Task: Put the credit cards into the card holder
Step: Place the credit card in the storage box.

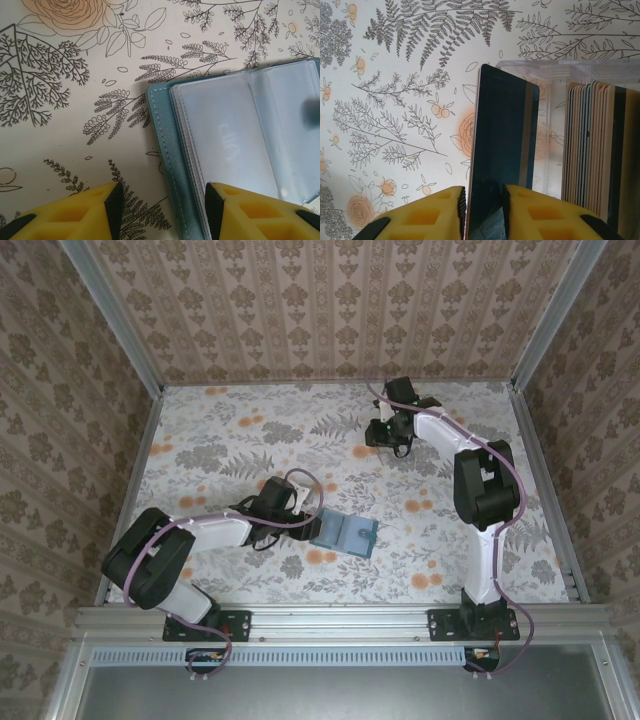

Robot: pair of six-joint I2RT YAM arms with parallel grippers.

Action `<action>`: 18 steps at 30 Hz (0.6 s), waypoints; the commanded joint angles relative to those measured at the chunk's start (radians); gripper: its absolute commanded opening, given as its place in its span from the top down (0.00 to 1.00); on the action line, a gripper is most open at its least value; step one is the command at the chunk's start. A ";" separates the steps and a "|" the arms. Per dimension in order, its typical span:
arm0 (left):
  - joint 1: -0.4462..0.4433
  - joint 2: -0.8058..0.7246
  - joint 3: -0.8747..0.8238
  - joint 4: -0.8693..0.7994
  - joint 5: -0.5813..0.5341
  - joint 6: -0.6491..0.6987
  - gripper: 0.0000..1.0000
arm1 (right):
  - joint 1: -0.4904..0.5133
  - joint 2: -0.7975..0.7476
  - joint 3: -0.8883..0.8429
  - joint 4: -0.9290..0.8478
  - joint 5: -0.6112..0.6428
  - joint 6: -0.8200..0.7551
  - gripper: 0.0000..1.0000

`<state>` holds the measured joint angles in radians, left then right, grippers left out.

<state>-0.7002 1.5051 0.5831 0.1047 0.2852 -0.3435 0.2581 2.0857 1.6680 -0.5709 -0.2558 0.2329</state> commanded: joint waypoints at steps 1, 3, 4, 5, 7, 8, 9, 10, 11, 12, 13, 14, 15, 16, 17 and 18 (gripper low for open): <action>-0.007 -0.005 0.024 -0.007 0.016 -0.003 0.50 | 0.003 -0.052 0.016 0.015 -0.037 0.017 0.70; -0.007 -0.004 0.024 -0.006 0.016 -0.004 0.50 | 0.003 -0.060 0.012 0.017 -0.039 0.019 0.70; -0.007 -0.002 0.024 -0.005 0.016 -0.005 0.50 | 0.003 -0.062 0.012 0.017 -0.039 0.018 0.70; -0.006 -0.001 0.024 -0.005 0.016 -0.005 0.50 | 0.002 -0.062 0.012 0.016 -0.038 0.017 0.70; -0.007 0.004 0.027 -0.004 0.018 -0.005 0.50 | 0.001 -0.063 0.014 0.013 -0.033 0.018 0.69; -0.007 0.010 0.027 -0.003 0.021 -0.006 0.50 | 0.000 -0.061 0.013 0.011 -0.032 0.019 0.69; -0.007 0.012 0.029 -0.001 0.024 -0.008 0.50 | -0.001 -0.060 0.014 0.012 -0.029 0.019 0.69; -0.007 0.014 0.028 0.000 0.027 -0.008 0.50 | -0.002 -0.059 0.013 0.010 -0.027 0.017 0.69; -0.007 0.016 0.028 0.003 0.028 -0.009 0.50 | -0.001 -0.057 0.012 0.010 -0.025 0.017 0.70; -0.007 0.017 0.029 0.004 0.029 -0.009 0.50 | -0.003 -0.055 0.013 0.008 -0.023 0.016 0.71; -0.007 0.018 0.030 0.003 0.029 -0.009 0.50 | -0.002 -0.055 0.012 0.007 -0.024 0.017 0.72; -0.007 0.019 0.030 0.003 0.029 -0.008 0.50 | -0.003 -0.055 0.012 0.005 -0.020 0.014 0.72; -0.007 0.020 0.030 0.003 0.029 -0.009 0.50 | -0.003 -0.057 0.013 0.002 -0.010 0.011 0.72; -0.007 0.021 0.031 0.004 0.029 -0.008 0.50 | -0.002 -0.061 0.013 -0.001 0.001 0.010 0.72; -0.007 0.021 0.031 0.005 0.029 -0.009 0.50 | -0.002 -0.066 0.011 -0.003 0.013 0.008 0.72; -0.006 0.021 0.031 0.005 0.028 -0.009 0.50 | -0.003 -0.076 0.009 -0.004 0.037 0.006 0.72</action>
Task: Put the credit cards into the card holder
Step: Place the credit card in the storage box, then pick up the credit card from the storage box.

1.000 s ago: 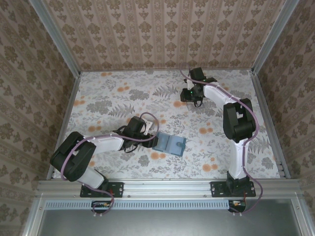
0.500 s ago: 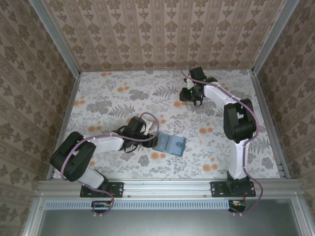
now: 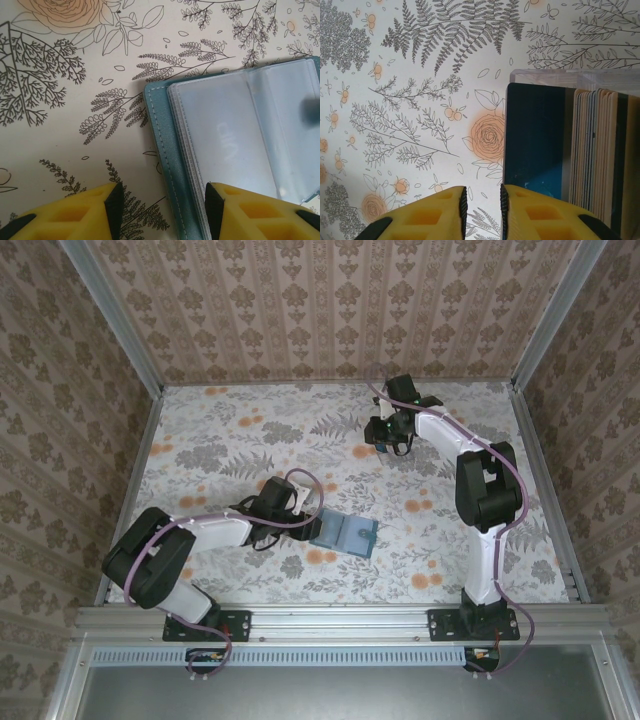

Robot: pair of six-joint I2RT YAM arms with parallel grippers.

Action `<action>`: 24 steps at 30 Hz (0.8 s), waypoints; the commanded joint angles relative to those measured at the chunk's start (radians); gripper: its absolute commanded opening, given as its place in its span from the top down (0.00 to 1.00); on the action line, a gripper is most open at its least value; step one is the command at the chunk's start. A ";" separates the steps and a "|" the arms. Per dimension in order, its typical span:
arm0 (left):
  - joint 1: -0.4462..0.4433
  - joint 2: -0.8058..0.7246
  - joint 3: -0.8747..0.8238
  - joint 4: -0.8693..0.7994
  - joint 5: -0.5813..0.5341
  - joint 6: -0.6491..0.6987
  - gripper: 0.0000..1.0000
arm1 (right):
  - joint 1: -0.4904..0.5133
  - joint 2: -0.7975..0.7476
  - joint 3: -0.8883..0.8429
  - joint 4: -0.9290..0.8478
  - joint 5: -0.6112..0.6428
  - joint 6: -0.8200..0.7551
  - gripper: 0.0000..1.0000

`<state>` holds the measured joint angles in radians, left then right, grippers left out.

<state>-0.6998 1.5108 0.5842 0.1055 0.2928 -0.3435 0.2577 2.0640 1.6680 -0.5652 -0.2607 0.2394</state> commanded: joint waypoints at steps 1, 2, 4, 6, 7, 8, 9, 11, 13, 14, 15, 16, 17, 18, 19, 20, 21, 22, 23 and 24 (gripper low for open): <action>-0.006 0.015 0.029 0.003 0.020 -0.009 0.50 | -0.002 -0.064 0.004 -0.011 0.078 0.001 0.71; -0.006 0.017 0.029 0.005 0.019 -0.009 0.50 | -0.003 -0.076 0.000 -0.015 0.129 0.001 0.68; -0.007 0.022 0.031 0.004 0.019 -0.009 0.50 | -0.003 -0.089 0.000 -0.027 0.227 -0.019 0.64; -0.007 0.026 0.032 0.004 0.022 -0.010 0.50 | -0.003 -0.080 0.016 -0.053 0.300 -0.052 0.62; -0.007 0.029 0.034 0.005 0.023 -0.011 0.50 | -0.002 -0.074 0.024 -0.065 0.322 -0.065 0.61; -0.007 0.032 0.034 0.005 0.023 -0.011 0.50 | -0.002 -0.064 0.033 -0.075 0.338 -0.077 0.59; -0.007 0.033 0.034 0.007 0.023 -0.011 0.50 | -0.002 -0.055 0.041 -0.083 0.347 -0.089 0.56; -0.006 0.036 0.037 0.007 0.021 -0.010 0.50 | 0.001 -0.037 0.057 -0.098 0.352 -0.107 0.52; -0.007 0.039 0.038 0.006 0.022 -0.010 0.50 | 0.010 -0.017 0.073 -0.113 0.369 -0.124 0.49; -0.006 0.041 0.039 0.007 0.022 -0.010 0.50 | 0.014 -0.006 0.081 -0.119 0.387 -0.134 0.48; -0.007 0.042 0.040 0.006 0.022 -0.010 0.50 | 0.020 0.006 0.091 -0.126 0.401 -0.143 0.48; -0.007 0.044 0.040 0.005 0.022 -0.010 0.50 | 0.025 0.016 0.098 -0.130 0.417 -0.150 0.47; -0.006 0.042 0.040 0.005 0.021 -0.009 0.50 | 0.028 0.027 0.107 -0.135 0.428 -0.155 0.45; -0.007 0.043 0.040 0.005 0.022 -0.009 0.50 | 0.032 0.038 0.114 -0.140 0.429 -0.162 0.41; -0.007 0.042 0.040 0.005 0.021 -0.009 0.50 | 0.035 0.047 0.119 -0.140 0.427 -0.168 0.37; -0.007 0.042 0.040 0.005 0.021 -0.010 0.50 | 0.038 0.058 0.124 -0.143 0.431 -0.172 0.36; -0.007 0.043 0.039 0.005 0.021 -0.009 0.50 | 0.040 0.067 0.130 -0.146 0.445 -0.174 0.35; -0.007 0.041 0.040 0.003 0.022 -0.009 0.50 | 0.042 0.075 0.133 -0.148 0.454 -0.176 0.35; -0.007 0.042 0.040 0.002 0.022 -0.009 0.50 | 0.044 0.083 0.137 -0.149 0.470 -0.178 0.35; -0.007 0.039 0.040 0.001 0.022 -0.007 0.50 | 0.044 0.091 0.137 -0.148 0.487 -0.179 0.35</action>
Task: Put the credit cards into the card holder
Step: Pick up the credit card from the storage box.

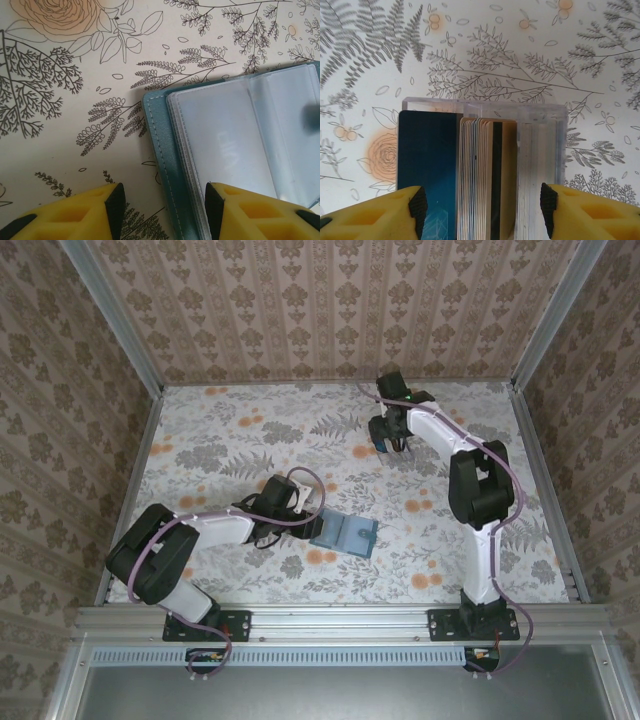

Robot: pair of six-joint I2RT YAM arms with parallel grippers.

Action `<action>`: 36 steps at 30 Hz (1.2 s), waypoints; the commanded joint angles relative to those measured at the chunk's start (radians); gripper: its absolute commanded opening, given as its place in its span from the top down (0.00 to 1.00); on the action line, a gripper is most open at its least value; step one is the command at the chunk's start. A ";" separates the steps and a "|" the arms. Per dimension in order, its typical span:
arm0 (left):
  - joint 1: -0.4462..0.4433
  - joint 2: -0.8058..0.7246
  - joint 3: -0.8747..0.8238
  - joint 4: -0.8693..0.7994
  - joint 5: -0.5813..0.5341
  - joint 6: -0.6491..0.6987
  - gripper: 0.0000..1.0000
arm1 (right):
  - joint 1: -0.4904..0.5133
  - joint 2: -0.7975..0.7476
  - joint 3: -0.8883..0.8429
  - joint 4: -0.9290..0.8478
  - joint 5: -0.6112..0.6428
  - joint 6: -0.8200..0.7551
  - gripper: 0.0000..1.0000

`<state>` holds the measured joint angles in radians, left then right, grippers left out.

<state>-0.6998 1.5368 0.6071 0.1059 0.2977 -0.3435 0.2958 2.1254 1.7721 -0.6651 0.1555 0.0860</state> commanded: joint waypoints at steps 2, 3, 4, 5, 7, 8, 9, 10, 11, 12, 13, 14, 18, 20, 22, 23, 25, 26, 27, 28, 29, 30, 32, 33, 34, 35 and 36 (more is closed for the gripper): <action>-0.006 0.012 0.017 -0.001 0.015 -0.007 0.50 | 0.005 0.040 0.032 -0.047 0.110 -0.026 0.35; -0.007 0.011 0.017 -0.002 0.015 -0.007 0.50 | 0.007 0.043 0.031 -0.045 0.140 -0.026 0.36; -0.007 0.009 0.016 -0.001 0.015 -0.007 0.50 | 0.006 0.043 0.030 -0.045 0.167 -0.027 0.37; -0.006 0.007 0.016 -0.001 0.014 -0.006 0.50 | 0.008 0.043 0.029 -0.045 0.186 -0.031 0.37; -0.006 0.007 0.015 -0.002 0.013 -0.005 0.50 | 0.007 0.041 0.033 -0.057 0.219 -0.041 0.37; -0.006 0.006 0.016 -0.003 0.012 -0.005 0.50 | 0.007 0.035 0.031 -0.057 0.236 -0.045 0.37; -0.007 0.006 0.016 -0.003 0.014 -0.005 0.50 | 0.007 0.030 0.028 -0.056 0.248 -0.051 0.37; -0.007 0.006 0.016 -0.002 0.014 -0.006 0.50 | 0.006 0.027 0.027 -0.055 0.251 -0.057 0.37; -0.007 0.006 0.016 -0.003 0.014 -0.005 0.50 | 0.008 0.024 0.027 -0.055 0.253 -0.063 0.38; -0.007 0.006 0.016 -0.002 0.015 -0.005 0.50 | 0.007 0.025 0.028 -0.053 0.259 -0.068 0.38; -0.007 0.008 0.016 -0.001 0.015 -0.005 0.50 | 0.007 0.026 0.028 -0.053 0.266 -0.073 0.38; -0.007 0.008 0.016 -0.002 0.015 -0.005 0.50 | 0.007 0.027 0.030 -0.054 0.281 -0.072 0.38; -0.007 0.006 0.016 -0.002 0.012 -0.006 0.50 | 0.009 0.006 0.029 -0.052 0.302 -0.074 0.40; -0.007 0.005 0.016 -0.004 0.013 -0.005 0.50 | 0.009 -0.008 0.029 -0.049 0.308 -0.077 0.41; -0.007 0.004 0.016 -0.004 0.013 -0.005 0.50 | 0.009 -0.023 0.029 -0.048 0.322 -0.084 0.42; -0.007 0.003 0.016 -0.005 0.012 -0.005 0.50 | 0.009 -0.029 0.030 -0.051 0.329 -0.087 0.42; -0.006 0.002 0.015 -0.004 0.012 -0.004 0.50 | 0.010 -0.042 0.031 -0.057 0.337 -0.092 0.43; -0.007 0.002 0.014 -0.004 0.012 -0.005 0.50 | 0.011 -0.048 0.028 -0.057 0.343 -0.095 0.43; -0.007 0.002 0.014 -0.004 0.012 -0.005 0.50 | 0.010 -0.050 0.025 -0.058 0.351 -0.099 0.44; -0.007 0.001 0.014 -0.004 0.013 -0.005 0.50 | 0.011 -0.052 0.022 -0.057 0.358 -0.104 0.45; -0.007 0.001 0.014 -0.004 0.012 -0.006 0.50 | 0.011 -0.051 0.020 -0.059 0.364 -0.108 0.46; -0.007 0.000 0.013 -0.005 0.013 -0.006 0.50 | 0.010 -0.050 0.017 -0.061 0.365 -0.112 0.47; -0.006 0.002 0.014 -0.002 0.015 -0.005 0.50 | 0.010 -0.043 0.016 -0.066 0.365 -0.114 0.49; -0.007 0.001 0.014 -0.003 0.015 -0.006 0.50 | 0.010 -0.041 0.015 -0.068 0.365 -0.114 0.50; -0.006 -0.001 0.013 -0.004 0.015 -0.006 0.50 | 0.010 -0.039 0.012 -0.068 0.365 -0.114 0.51; -0.007 -0.001 0.014 -0.003 0.014 -0.005 0.50 | 0.010 -0.039 0.011 -0.069 0.362 -0.113 0.52; -0.007 -0.001 0.014 -0.003 0.014 -0.005 0.50 | 0.010 -0.039 0.009 -0.069 0.360 -0.114 0.54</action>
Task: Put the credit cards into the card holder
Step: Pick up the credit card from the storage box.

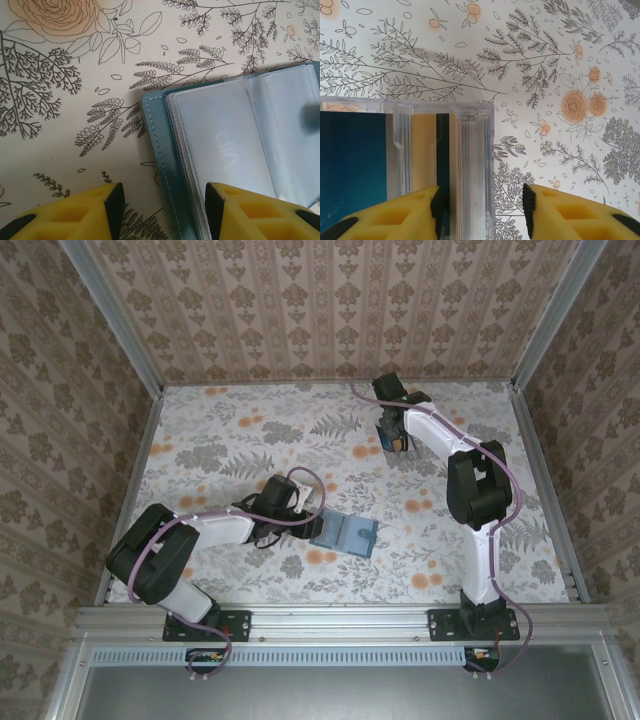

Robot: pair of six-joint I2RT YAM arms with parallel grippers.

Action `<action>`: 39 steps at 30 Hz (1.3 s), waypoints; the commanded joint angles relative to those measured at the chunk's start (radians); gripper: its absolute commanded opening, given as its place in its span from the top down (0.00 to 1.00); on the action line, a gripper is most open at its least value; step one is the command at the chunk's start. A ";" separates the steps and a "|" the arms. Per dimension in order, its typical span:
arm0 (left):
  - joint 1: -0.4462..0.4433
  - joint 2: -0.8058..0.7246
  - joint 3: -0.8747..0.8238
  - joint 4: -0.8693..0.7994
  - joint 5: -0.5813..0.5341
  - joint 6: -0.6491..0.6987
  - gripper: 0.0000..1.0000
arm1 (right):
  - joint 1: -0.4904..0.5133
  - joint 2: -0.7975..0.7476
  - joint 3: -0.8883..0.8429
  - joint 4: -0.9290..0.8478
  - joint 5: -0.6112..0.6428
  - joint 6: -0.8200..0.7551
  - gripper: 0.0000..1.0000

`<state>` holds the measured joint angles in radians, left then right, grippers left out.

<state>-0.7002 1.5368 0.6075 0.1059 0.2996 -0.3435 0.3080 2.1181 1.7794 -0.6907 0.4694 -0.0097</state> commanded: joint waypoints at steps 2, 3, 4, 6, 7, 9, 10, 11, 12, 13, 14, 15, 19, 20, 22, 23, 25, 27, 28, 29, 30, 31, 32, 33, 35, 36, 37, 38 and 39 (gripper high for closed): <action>-0.006 0.000 0.014 -0.003 0.012 -0.005 0.50 | -0.002 -0.031 0.003 -0.046 0.040 -0.020 0.60; -0.007 0.000 0.014 -0.003 0.012 -0.005 0.50 | -0.002 -0.031 0.004 -0.048 0.032 -0.021 0.63; -0.006 -0.001 0.014 -0.002 0.012 -0.005 0.50 | -0.002 -0.032 0.003 -0.050 0.022 -0.022 0.67; -0.007 -0.001 0.014 -0.003 0.012 -0.006 0.50 | -0.002 -0.033 0.003 -0.054 -0.008 -0.025 0.79; -0.007 0.000 0.013 -0.002 0.012 -0.006 0.50 | -0.002 -0.032 0.003 -0.056 -0.017 -0.024 0.84; -0.006 0.000 0.014 -0.003 0.012 -0.006 0.50 | -0.002 -0.033 0.002 -0.060 -0.040 -0.020 0.96; -0.006 -0.001 0.014 -0.003 0.012 -0.005 0.50 | -0.002 -0.033 0.000 -0.059 -0.046 -0.017 0.99; -0.006 -0.001 0.014 -0.004 0.012 -0.005 0.50 | -0.002 -0.034 0.000 -0.061 -0.051 -0.015 1.00; -0.006 0.000 0.014 -0.004 0.012 -0.006 0.50 | -0.001 -0.033 -0.001 -0.063 -0.058 -0.012 1.00; -0.006 -0.002 0.013 -0.004 0.012 -0.005 0.50 | -0.002 -0.035 -0.001 -0.064 -0.063 -0.010 1.00; -0.007 -0.002 0.014 -0.004 0.012 -0.006 0.50 | -0.003 -0.035 -0.002 -0.066 -0.069 -0.008 1.00; -0.006 -0.003 0.014 -0.004 0.012 -0.006 0.50 | -0.003 -0.038 0.000 -0.067 -0.077 -0.005 1.00; -0.007 -0.009 0.012 -0.006 0.010 -0.004 0.50 | -0.009 -0.055 -0.002 -0.073 -0.126 0.021 1.00; -0.007 -0.009 0.010 -0.007 0.009 -0.004 0.50 | -0.012 -0.065 0.001 -0.076 -0.141 0.034 1.00; -0.006 -0.012 0.010 -0.009 0.006 -0.003 0.50 | -0.015 -0.085 0.002 -0.077 -0.158 0.054 1.00; -0.007 -0.014 0.011 -0.011 0.004 -0.001 0.50 | -0.016 -0.099 0.001 -0.076 -0.161 0.066 1.00; -0.006 -0.017 0.011 -0.014 0.000 0.001 0.50 | -0.017 -0.133 -0.006 -0.073 -0.168 0.085 1.00; -0.007 -0.021 0.011 -0.016 -0.003 0.001 0.50 | -0.018 -0.178 -0.028 -0.058 -0.179 0.115 1.00; -0.006 -0.023 0.011 -0.016 -0.004 0.002 0.50 | -0.019 -0.200 -0.038 -0.052 -0.186 0.128 1.00; -0.005 -0.026 0.011 -0.021 -0.006 0.004 0.50 | -0.018 -0.228 -0.052 -0.045 -0.198 0.151 1.00; -0.005 -0.030 0.011 -0.025 -0.011 0.007 0.50 | -0.020 -0.256 -0.067 -0.041 -0.209 0.178 1.00; -0.004 -0.036 0.010 -0.028 -0.015 0.006 0.50 | -0.021 -0.283 -0.080 -0.042 -0.219 0.206 1.00; -0.003 -0.043 0.008 -0.032 -0.019 0.009 0.50 | -0.021 -0.319 -0.104 -0.038 -0.242 0.244 1.00; -0.002 -0.052 0.006 -0.033 -0.023 0.011 0.50 | -0.021 -0.360 -0.138 -0.028 -0.272 0.281 1.00; 0.000 -0.070 0.002 -0.039 -0.032 0.014 0.50 | -0.021 -0.442 -0.222 0.000 -0.333 0.377 1.00; -0.001 -0.077 -0.001 -0.042 -0.036 0.015 0.50 | -0.021 -0.475 -0.268 0.024 -0.367 0.432 1.00; 0.001 -0.086 -0.004 -0.043 -0.041 0.018 0.50 | -0.021 -0.524 -0.332 0.052 -0.404 0.508 1.00; 0.003 -0.092 -0.008 -0.042 -0.043 0.017 0.49 | -0.021 -0.572 -0.402 0.088 -0.451 0.584 1.00; 0.003 -0.096 -0.010 -0.039 -0.042 0.017 0.49 | -0.020 -0.617 -0.476 0.127 -0.507 0.676 1.00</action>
<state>-0.6998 1.4727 0.6071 0.0898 0.2749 -0.3431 0.2905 1.5845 1.4311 -0.6346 0.1226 0.4019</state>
